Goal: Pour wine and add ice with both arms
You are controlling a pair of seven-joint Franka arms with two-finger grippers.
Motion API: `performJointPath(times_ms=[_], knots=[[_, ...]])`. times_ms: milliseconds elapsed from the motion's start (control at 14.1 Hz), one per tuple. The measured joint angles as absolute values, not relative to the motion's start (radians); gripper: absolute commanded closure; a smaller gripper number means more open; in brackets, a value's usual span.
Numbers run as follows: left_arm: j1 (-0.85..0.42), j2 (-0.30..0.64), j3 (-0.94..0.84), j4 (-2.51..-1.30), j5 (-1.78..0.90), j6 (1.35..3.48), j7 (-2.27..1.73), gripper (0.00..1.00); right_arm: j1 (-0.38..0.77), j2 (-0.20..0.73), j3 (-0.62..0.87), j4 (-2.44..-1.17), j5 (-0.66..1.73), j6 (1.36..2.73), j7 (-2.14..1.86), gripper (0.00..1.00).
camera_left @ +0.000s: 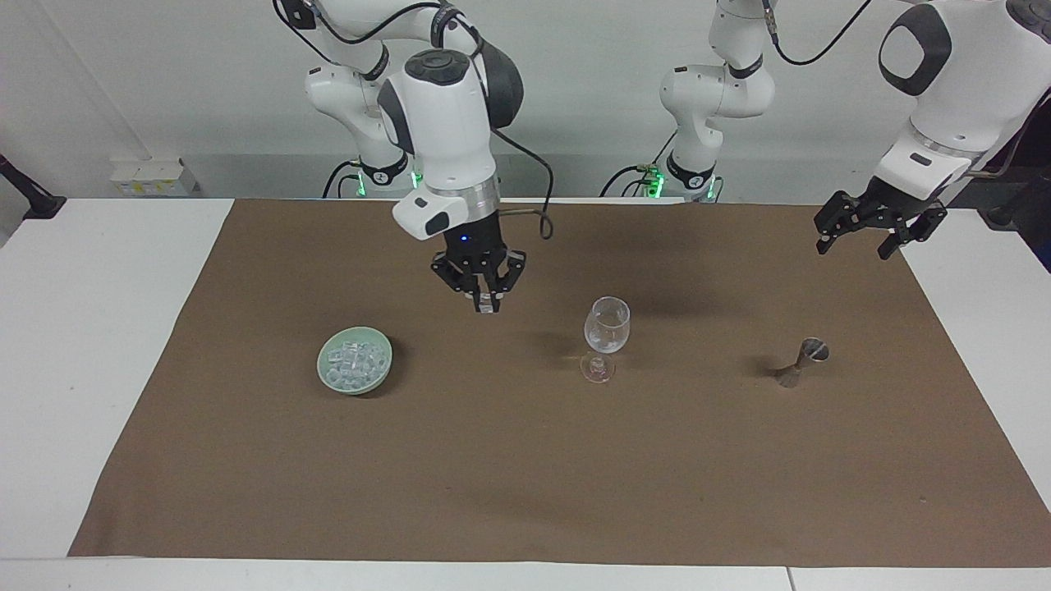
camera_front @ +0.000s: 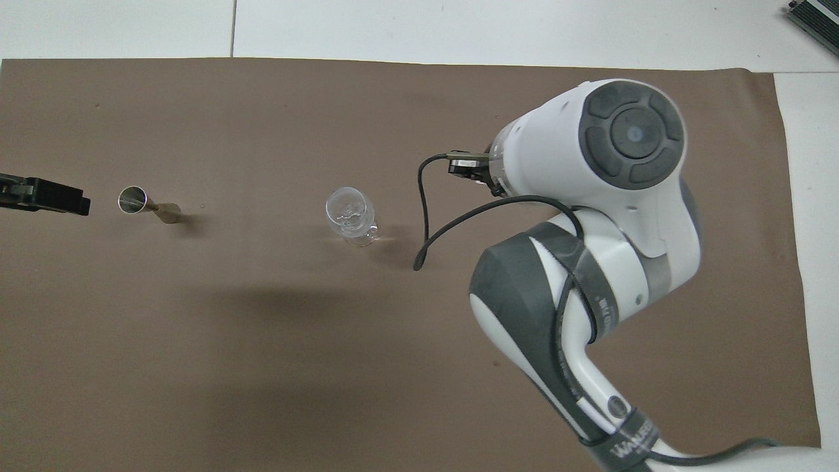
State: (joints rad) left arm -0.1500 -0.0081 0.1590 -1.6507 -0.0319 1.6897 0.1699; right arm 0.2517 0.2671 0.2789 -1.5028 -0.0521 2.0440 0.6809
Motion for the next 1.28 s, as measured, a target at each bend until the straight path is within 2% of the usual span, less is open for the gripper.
performJointPath(times_ms=[496,851,1276], knots=[[-0.149,-0.007,0.151,-1.643,-0.032,1.690,0.166,0.00,0.419,0.311,0.283,-1.479,-0.042,2.117,0.803,1.00],[-0.146,0.009,0.151,-1.642,-0.031,1.693,0.165,0.00,0.442,0.386,0.283,-1.451,-0.089,2.172,0.803,1.00],[-0.137,0.022,0.151,-1.642,-0.031,1.693,0.165,0.00,0.454,0.426,0.283,-1.447,-0.108,2.237,0.803,1.00]])
